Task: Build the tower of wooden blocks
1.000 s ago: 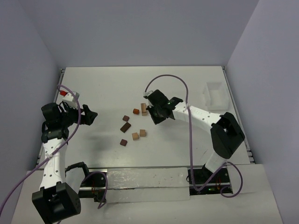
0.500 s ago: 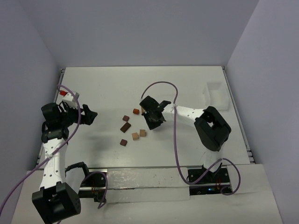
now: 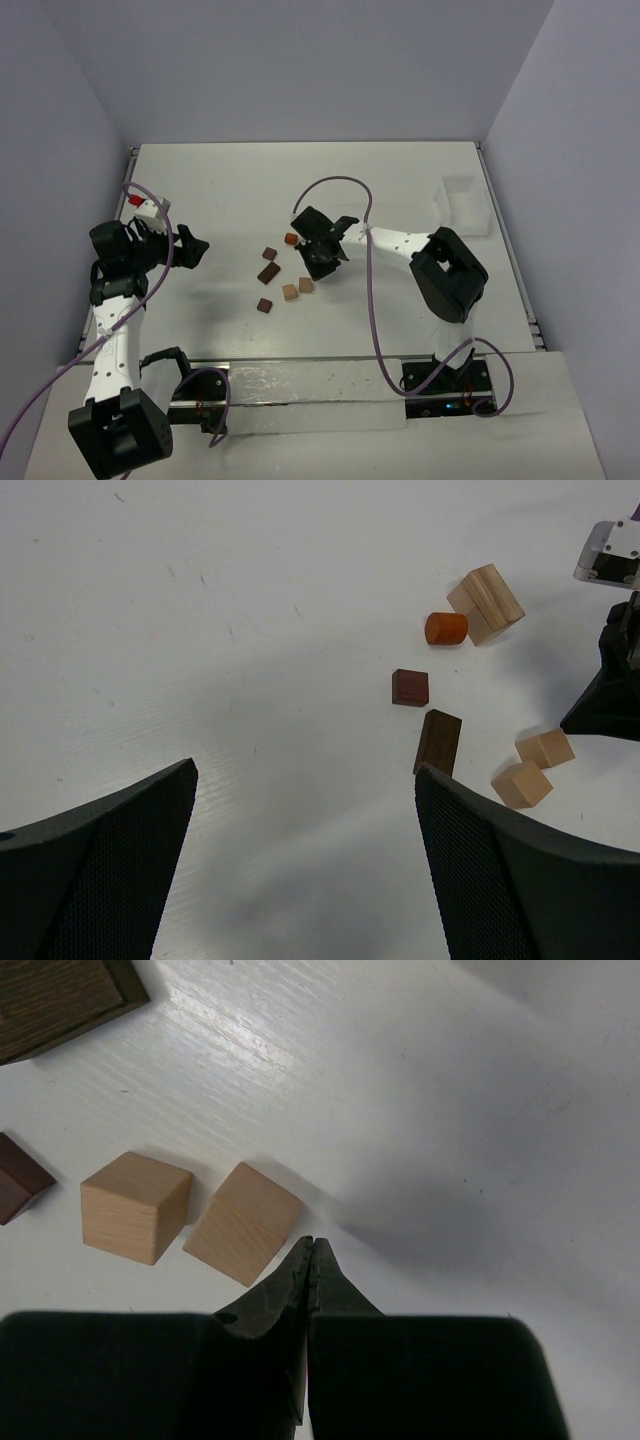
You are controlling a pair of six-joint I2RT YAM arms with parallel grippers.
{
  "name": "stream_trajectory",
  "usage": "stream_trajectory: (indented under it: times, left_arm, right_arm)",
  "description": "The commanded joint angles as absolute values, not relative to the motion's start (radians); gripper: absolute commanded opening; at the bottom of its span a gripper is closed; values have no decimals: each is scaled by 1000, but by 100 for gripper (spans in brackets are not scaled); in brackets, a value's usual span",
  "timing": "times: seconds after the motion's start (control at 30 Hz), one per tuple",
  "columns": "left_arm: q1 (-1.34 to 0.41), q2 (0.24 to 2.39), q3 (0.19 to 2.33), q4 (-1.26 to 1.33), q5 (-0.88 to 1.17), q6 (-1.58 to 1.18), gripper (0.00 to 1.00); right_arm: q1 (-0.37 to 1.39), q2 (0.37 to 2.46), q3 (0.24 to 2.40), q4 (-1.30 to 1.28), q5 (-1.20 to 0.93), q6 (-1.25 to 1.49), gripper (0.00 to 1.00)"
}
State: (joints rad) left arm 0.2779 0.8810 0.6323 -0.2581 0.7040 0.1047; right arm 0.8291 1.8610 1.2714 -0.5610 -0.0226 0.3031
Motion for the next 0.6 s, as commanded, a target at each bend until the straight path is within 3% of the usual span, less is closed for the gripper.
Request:
stream_trajectory:
  times: [0.0, 0.57]
  left_arm:
    - [282, 881, 630, -213, 709, 103, 96]
    - [282, 881, 633, -216, 712, 104, 96]
  right_arm:
    - [843, 1890, 1315, -557, -44, 310, 0]
    - [874, 1891, 1329, -551, -54, 290, 0]
